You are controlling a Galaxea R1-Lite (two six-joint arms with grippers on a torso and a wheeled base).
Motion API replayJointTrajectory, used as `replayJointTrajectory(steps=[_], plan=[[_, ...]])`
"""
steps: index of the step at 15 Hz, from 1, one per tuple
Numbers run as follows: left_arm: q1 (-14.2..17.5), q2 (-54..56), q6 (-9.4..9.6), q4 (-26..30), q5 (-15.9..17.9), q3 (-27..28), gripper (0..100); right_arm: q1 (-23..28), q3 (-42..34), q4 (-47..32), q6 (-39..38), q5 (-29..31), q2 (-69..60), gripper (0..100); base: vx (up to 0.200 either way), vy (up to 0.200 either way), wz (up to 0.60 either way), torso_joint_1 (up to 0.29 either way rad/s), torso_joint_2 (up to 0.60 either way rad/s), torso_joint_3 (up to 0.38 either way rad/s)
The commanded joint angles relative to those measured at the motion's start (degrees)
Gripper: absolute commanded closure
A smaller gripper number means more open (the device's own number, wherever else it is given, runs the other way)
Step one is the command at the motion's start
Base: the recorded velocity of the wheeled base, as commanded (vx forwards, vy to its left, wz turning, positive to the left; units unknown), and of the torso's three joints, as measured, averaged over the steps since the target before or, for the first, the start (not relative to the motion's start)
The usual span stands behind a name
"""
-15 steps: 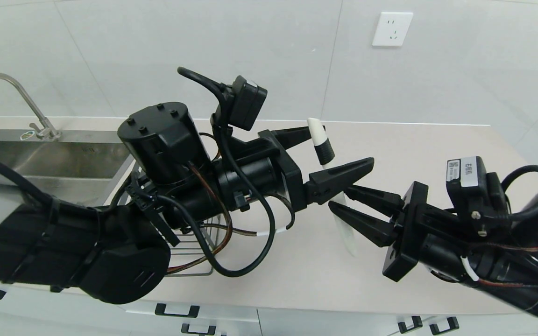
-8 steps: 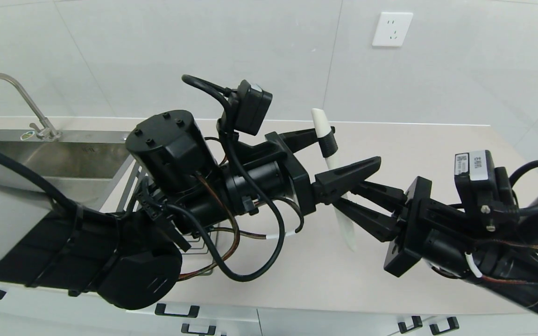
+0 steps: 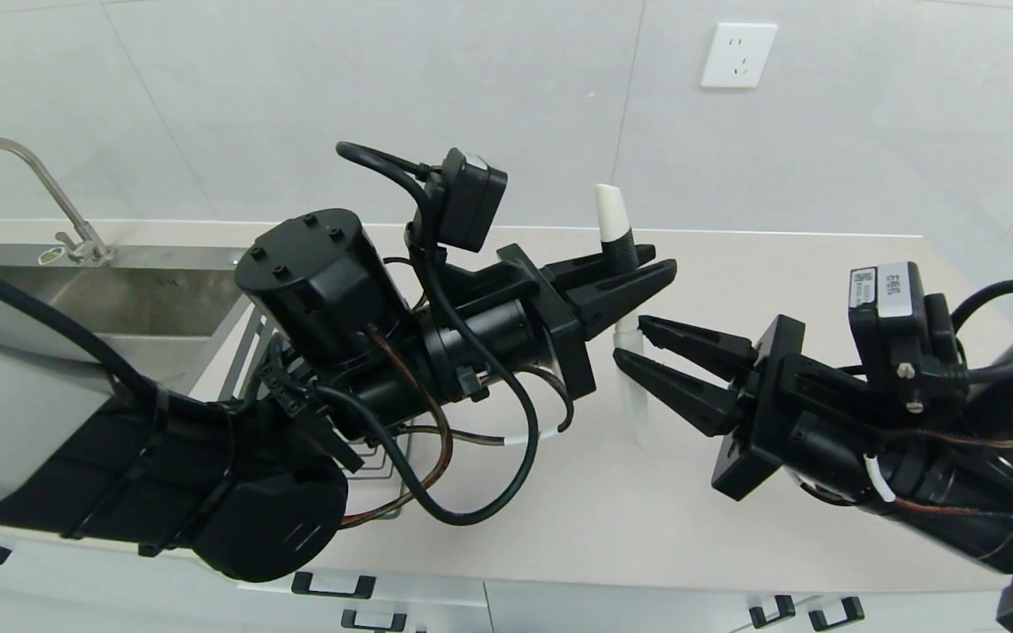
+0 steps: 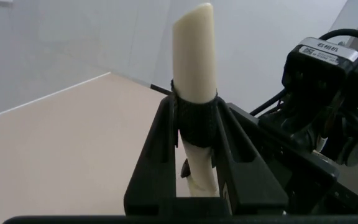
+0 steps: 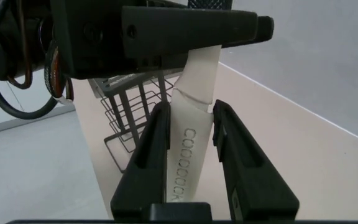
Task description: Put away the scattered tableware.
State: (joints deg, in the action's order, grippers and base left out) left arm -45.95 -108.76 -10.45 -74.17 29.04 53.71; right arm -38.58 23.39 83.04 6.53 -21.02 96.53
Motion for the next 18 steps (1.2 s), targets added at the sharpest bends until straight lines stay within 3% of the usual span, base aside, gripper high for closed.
replayJointTrajectory(steps=[1, 5, 7, 9, 11, 13, 14, 16, 17, 18], plan=[[0.07, 0.31, -0.01, -0.01, -0.83, -0.01, 100, 0.00, -0.37, 0.01, -2.23, 0.19, 0.24, 0, 0.000, 0.000, 0.00, 0.000, 0.00, 0.000], [0.86, 3.03, 0.43, 0.95, -4.69, -0.27, 100, 0.61, -5.64, 1.51, -2.32, 0.27, -3.45, 0, 0.000, 0.000, 0.00, 0.000, 0.00, 0.000], [1.83, 6.28, 0.52, 1.39, -5.75, -1.50, 100, 4.13, -11.79, 1.60, -2.14, 0.19, -9.51, 0, 0.000, 0.000, 0.00, 0.000, 0.00, 0.000], [2.35, 11.03, 1.92, 1.48, -5.83, -5.11, 100, 8.26, -17.51, 1.51, -2.23, 0.19, -18.04, 0, 0.000, 0.000, 0.00, 0.000, 0.00, 0.000], [3.85, 14.55, 5.44, 1.48, -5.75, -8.27, 100, 13.45, -23.39, 1.16, -2.05, 0.10, -27.97, 0, 0.000, 0.000, 0.00, 0.000, 0.00, 0.000], [6.75, 18.41, 7.90, 2.62, -5.75, -12.14, 100, 20.65, -23.13, -4.29, -1.35, -0.52, -41.24, 0, 0.000, 0.000, 0.00, 0.000, 0.00, 0.000], [6.84, 20.17, 9.13, 5.00, -5.75, -12.75, 100, 22.76, -23.22, -8.69, -1.08, -0.60, -47.13, 0, 0.000, 0.000, 0.00, 0.000, 0.00, 0.000], [6.31, 24.04, 14.75, 13.61, -6.71, -10.82, 100, 27.25, -23.04, -20.90, 0.58, -0.17, -61.37, 0, 0.000, 0.000, 0.00, 0.000, 0.00, 0.000], [5.69, 25.00, 17.04, 17.04, -10.32, -9.15, 100, 30.32, -23.22, -26.62, 0.67, 0.19, -67.96, 0, 0.000, 0.000, 0.00, 0.000, 0.00, 0.000], [3.58, 25.18, 17.74, 18.27, -15.41, -8.10, 100, 34.45, -23.31, -31.63, 0.76, 0.98, -74.55, 0, 0.000, 0.000, 0.00, 0.000, 0.00, 0.000]])
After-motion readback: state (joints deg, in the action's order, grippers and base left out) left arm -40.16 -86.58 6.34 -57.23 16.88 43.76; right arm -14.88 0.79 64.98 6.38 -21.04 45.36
